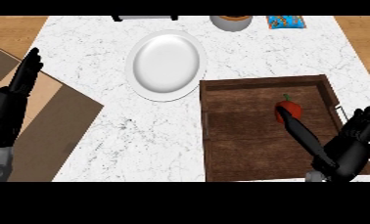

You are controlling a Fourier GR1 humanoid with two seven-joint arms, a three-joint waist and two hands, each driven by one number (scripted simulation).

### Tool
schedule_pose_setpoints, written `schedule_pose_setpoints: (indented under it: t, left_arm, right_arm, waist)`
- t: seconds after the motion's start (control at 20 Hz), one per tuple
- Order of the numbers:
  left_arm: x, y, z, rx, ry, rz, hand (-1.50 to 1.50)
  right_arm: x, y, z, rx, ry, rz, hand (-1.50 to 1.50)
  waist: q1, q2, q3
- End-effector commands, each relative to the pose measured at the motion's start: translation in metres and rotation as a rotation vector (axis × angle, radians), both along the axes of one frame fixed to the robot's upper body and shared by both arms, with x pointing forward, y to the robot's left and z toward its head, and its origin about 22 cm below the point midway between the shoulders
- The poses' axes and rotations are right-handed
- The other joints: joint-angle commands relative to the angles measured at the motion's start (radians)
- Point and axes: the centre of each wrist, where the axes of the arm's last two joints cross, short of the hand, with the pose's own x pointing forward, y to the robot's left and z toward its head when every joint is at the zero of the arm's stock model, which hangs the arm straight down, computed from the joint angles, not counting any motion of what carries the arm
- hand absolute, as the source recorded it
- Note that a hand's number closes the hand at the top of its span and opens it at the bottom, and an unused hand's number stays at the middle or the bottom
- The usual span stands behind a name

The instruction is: Pick the bell pepper from the tray and place it in the plate

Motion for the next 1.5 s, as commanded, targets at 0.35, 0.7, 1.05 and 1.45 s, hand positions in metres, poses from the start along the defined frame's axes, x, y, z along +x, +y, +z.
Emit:
schedule_pose_setpoints:
  t: [0.35, 0.7, 1.05, 1.45]
  left_arm:
    - [-0.023, 0.001, -0.046, -0.025, 0.157, 0.032, 0.0]
    - [-0.025, 0.005, -0.048, -0.025, 0.171, 0.023, 0.0]
    - [-0.024, 0.001, -0.054, -0.015, 0.172, 0.026, 0.0]
    - [-0.032, 0.004, -0.056, -0.033, 0.162, 0.03, 0.0]
  right_arm:
    - [-0.046, -0.03, -0.015, -0.009, 0.48, 0.079, -1.5]
    - [-0.026, -0.064, 0.028, 0.018, 0.69, 0.147, -1.5]
    - [-0.011, -0.066, 0.054, -0.034, 0.946, 0.253, -1.5]
    - [0.01, -0.061, 0.055, -0.02, 1.034, 0.331, -1.5]
  waist:
    - [0.03, 0.027, -0.036]
    - [0.05, 0.028, -0.034]
    - [0.048, 0.026, -0.031]
    - [0.045, 0.02, -0.025]
